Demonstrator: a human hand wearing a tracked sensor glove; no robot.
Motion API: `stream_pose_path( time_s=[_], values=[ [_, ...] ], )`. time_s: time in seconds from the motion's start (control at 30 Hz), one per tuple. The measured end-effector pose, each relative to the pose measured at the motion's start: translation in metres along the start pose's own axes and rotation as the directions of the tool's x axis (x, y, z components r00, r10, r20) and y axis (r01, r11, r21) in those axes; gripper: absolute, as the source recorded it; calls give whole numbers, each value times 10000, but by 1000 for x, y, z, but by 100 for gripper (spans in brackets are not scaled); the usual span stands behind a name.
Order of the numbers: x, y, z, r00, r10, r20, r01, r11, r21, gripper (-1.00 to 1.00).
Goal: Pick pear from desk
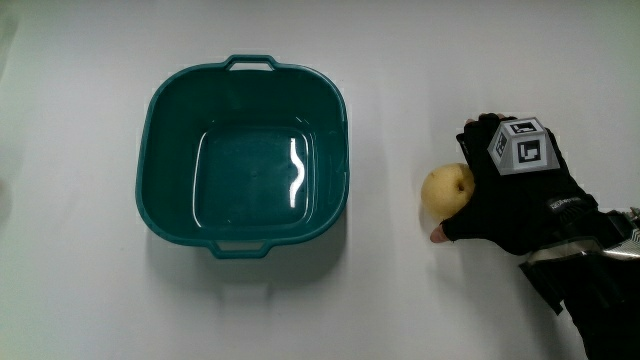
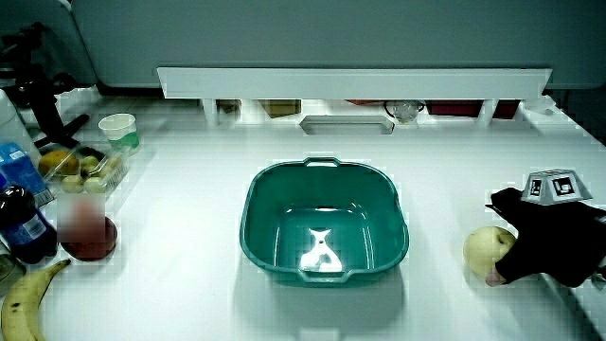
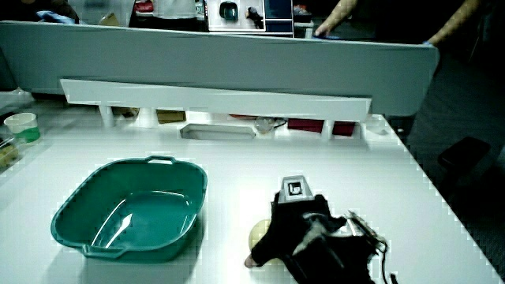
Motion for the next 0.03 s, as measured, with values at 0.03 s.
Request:
stream_pose_path(
  time_s=[0.03],
  values=[
    [-4,3,1,9990,359,-257,-358,9994,14,100]
  ],
)
